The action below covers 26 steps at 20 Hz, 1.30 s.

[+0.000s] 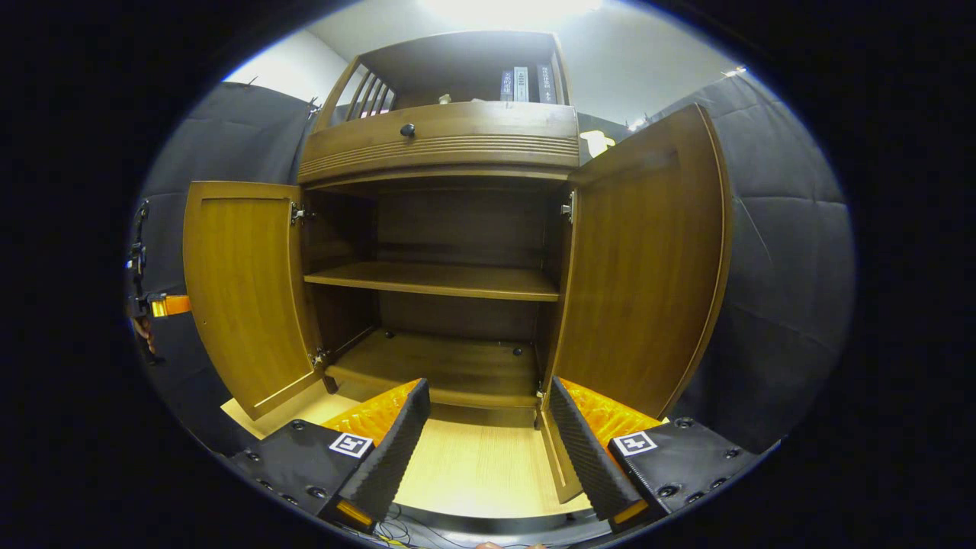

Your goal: Open the right door of the double-door shoe cabinet with the right hand, and open the left door with the left hand.

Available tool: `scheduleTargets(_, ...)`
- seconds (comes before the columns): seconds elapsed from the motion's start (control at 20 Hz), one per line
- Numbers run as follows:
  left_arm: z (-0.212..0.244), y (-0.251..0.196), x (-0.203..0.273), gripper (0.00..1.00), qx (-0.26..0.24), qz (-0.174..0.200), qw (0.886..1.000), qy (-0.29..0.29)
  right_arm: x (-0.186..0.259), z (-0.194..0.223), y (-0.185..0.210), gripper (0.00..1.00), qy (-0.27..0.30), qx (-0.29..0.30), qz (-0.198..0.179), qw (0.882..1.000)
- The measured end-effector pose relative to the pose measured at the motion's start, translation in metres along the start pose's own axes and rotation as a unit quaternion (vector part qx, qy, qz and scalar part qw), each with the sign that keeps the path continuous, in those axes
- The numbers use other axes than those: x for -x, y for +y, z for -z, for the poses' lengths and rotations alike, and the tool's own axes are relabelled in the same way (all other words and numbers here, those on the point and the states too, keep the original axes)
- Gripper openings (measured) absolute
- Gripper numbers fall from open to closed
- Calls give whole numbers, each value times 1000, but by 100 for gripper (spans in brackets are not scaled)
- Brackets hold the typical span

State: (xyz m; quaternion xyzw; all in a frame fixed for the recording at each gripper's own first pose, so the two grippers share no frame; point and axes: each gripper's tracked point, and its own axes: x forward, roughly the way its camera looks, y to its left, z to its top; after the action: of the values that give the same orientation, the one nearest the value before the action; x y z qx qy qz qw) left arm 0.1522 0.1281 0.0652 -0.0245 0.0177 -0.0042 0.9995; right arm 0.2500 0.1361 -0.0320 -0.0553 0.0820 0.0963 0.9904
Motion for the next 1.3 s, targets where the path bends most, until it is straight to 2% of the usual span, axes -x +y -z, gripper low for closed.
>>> scheduleTargets(0.1, -11, -1, 29, 2, 4, -26, 1000, 0, -1, -1, -7, 94, 0, -5, -10, 1000)
scheduleTargets(0.3, -44, -33, 85, 2, 9, -73, 997, -25, 5, 0, -21, 94, -3, -17, -29, 999)
scheduleTargets(0.4, -60, -59, 103, 2, 27, -77, 996, -37, 9, 2, -25, 94, -2, -21, -44, 999)
scheduleTargets(0.45, -70, -76, 104, 5, 33, -77, 996, -45, 11, 2, -25, 94, 0, -24, -57, 998)
scheduleTargets(0.7, -99, -147, 107, 39, 23, -95, 993, -69, 28, 1, -29, 94, 7, -21, -117, 993)
scheduleTargets(0.75, -100, -155, 109, 46, 18, -107, 992, -70, 33, -1, -32, 98, 4, -17, -126, 992)
scheduleTargets(0.8, -98, -164, 108, 53, 15, -117, 991, -66, 37, -2, -35, 94, 2, -14, -135, 991)
scheduleTargets(0.9, -93, -185, 110, 67, 11, -127, 990, -59, 43, -6, -41, 94, 0, -12, -152, 988)
scheduleTargets(1.1, -84, -203, 117, 94, 3, -166, 985, -43, 54, -14, -62, 94, 7, -31, -158, 987)
scheduleTargets(1.3, -71, -218, 101, 95, -4, -162, 986, -33, 56, -17, -74, 92, 10, -47, -136, 990)
